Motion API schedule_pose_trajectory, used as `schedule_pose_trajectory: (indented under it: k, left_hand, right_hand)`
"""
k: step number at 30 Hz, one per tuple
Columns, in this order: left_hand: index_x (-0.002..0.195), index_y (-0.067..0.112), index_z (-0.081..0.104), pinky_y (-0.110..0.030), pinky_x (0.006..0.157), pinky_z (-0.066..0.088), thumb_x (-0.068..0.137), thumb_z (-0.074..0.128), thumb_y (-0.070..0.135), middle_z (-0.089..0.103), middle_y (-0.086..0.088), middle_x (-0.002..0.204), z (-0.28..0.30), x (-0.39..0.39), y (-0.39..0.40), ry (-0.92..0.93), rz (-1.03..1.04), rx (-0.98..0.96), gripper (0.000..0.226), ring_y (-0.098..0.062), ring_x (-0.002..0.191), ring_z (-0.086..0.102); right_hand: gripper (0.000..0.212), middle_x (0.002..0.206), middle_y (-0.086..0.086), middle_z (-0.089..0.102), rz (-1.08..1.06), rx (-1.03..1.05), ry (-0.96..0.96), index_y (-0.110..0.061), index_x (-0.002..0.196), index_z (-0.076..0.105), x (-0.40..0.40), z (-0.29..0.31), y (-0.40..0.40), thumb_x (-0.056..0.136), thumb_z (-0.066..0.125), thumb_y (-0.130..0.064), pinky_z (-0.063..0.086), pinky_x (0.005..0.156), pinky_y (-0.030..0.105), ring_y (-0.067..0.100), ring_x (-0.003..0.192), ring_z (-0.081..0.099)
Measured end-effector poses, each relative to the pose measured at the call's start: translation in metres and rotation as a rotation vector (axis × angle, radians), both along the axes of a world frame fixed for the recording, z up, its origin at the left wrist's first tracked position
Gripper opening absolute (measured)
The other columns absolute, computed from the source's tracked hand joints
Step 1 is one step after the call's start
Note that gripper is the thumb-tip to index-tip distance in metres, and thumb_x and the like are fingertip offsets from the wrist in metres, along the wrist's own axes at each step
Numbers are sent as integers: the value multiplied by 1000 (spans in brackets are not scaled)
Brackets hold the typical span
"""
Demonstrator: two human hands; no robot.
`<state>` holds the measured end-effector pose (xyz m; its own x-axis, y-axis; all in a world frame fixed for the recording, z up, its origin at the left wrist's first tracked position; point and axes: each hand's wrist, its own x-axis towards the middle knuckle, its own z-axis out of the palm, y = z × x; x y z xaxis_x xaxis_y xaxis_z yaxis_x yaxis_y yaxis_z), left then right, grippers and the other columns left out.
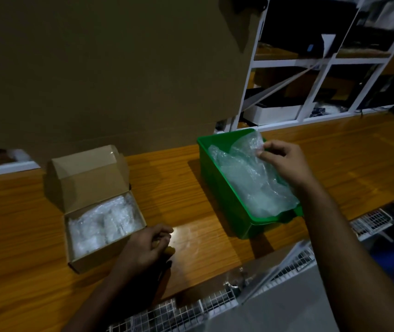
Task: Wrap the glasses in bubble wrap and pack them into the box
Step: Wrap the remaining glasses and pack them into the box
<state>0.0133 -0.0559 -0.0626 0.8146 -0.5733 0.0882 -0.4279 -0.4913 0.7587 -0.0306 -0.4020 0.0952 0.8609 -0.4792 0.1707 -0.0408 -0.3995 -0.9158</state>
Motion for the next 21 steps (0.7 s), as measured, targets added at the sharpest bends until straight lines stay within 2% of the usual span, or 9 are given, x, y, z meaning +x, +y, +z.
schedule_pose_trajectory:
  k: [3, 6, 7, 10, 13, 15, 17, 19, 21]
  left_hand:
    - [103, 38, 68, -12, 73, 48, 86, 56, 51, 73, 14, 91, 13, -2, -1, 122, 31, -88, 24, 2, 88, 68]
    - [110, 25, 69, -27, 78, 55, 88, 56, 40, 75, 8, 96, 33, -9, -4, 254, -7, -252, 29, -12, 89, 72]
    - [113, 20, 68, -30, 79, 56, 89, 56, 36, 76, 3, 99, 39, -10, -6, 311, -22, -317, 30, -16, 91, 72]
    - [122, 10, 63, -40, 87, 54, 95, 60, 39, 75, -9, 110, 53, -9, -18, 583, -15, -523, 40, -30, 106, 69]
    - [133, 8, 58, -48, 96, 50, 96, 48, 56, 68, -17, 126, 62, -3, -29, 941, -31, -733, 61, -33, 117, 64]
    - [138, 5, 55, -51, 100, 46, 99, 40, 59, 63, -22, 131, 64, 4, -28, 1116, -54, -858, 69, -32, 115, 63]
    - [142, 1, 50, -47, 102, 44, 101, 42, 56, 57, -26, 137, 63, 13, -24, 1195, -58, -899, 69, -32, 115, 60]
    - [133, -3, 56, -41, 93, 52, 102, 48, 47, 61, -26, 128, 65, 18, -20, 1194, -33, -856, 59, -31, 106, 63]
    - [111, -2, 67, -34, 74, 59, 102, 50, 35, 71, -22, 104, 66, 21, -18, 1221, -12, -794, 42, -27, 87, 72]
  right_hand:
    - [13, 102, 0, 72, -111, -13, -52, -19, 103, 74, -3, -3, 3, 95, 64, -21, 56, 90, 49, 24, 98, 66]
    - [15, 106, -8, 66, -288, -390, -106, -27, 105, 71, -6, -3, 11, 93, 64, -32, 54, 89, 50, 16, 101, 61]
    - [15, 106, -9, 65, -271, -467, -150, -28, 105, 69, -8, 0, 22, 94, 62, -33, 54, 87, 49, 15, 100, 59]
    - [14, 104, -10, 66, -23, -857, -139, -30, 103, 66, -20, -3, 75, 93, 55, -32, 49, 87, 42, 14, 99, 56]
    - [19, 105, -1, 70, 210, -1241, -106, -24, 104, 68, -28, -40, 137, 85, 65, -25, 44, 93, 44, 22, 102, 59]
    - [23, 105, 3, 71, 310, -1330, -112, -19, 104, 68, -31, -64, 164, 82, 67, -22, 41, 100, 46, 25, 104, 60]
    - [21, 102, 6, 71, 377, -1331, -169, -15, 106, 65, -36, -82, 182, 85, 63, -19, 40, 100, 46, 28, 102, 60]
    - [23, 101, 6, 69, 457, -1317, -273, -14, 110, 63, -43, -92, 194, 88, 60, -18, 43, 97, 45, 27, 99, 60]
    - [30, 107, 3, 68, 619, -1316, -325, -17, 120, 61, -47, -104, 202, 90, 58, -20, 43, 98, 44, 26, 101, 58]
